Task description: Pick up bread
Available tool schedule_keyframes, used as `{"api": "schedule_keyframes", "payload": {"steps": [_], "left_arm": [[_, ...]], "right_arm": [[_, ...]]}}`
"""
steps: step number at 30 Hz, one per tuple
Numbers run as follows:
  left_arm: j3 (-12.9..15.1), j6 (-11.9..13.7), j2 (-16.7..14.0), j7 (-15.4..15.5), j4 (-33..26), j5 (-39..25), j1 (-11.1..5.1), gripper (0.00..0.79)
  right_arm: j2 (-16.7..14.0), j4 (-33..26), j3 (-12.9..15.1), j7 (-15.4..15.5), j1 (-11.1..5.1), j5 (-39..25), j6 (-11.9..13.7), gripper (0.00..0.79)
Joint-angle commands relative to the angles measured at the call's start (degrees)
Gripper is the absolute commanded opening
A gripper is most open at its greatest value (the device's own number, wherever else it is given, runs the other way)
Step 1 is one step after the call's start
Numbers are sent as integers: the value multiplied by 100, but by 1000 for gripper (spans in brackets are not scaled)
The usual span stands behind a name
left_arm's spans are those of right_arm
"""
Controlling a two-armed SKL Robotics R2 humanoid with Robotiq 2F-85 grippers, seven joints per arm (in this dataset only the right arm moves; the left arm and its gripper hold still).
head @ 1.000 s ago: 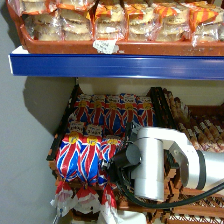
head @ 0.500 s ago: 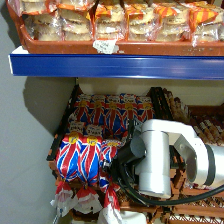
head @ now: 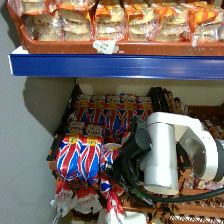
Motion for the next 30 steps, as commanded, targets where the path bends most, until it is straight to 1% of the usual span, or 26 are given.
{"api": "schedule_keyframes", "payload": {"steps": [1,10,17,20,25,27,30], "left_arm": [[0,0,0,0,0,0,0,0],[0,0,0,0,0,0,0,0],[0,0,0,0,0,0,0,0],[0,0,0,0,0,0,0,0],[0,0,0,0,0,0,0,0],[0,0,0,0,0,0,0,0],[0,0,0,0,0,0,0,0]], "right_arm": [[-28,-31,-59,52,-29,-125,67,10],[-86,-110,-194,183,-69,-500,248,10],[-121,-125,-466,315,-82,-923,441,12],[-124,-133,-608,372,-83,-1117,562,10],[-105,-139,-828,475,-71,-1447,930,11],[-100,-142,-888,523,-60,-1572,1023,11],[-119,-144,-923,595,-72,-1766,1082,10]]}}
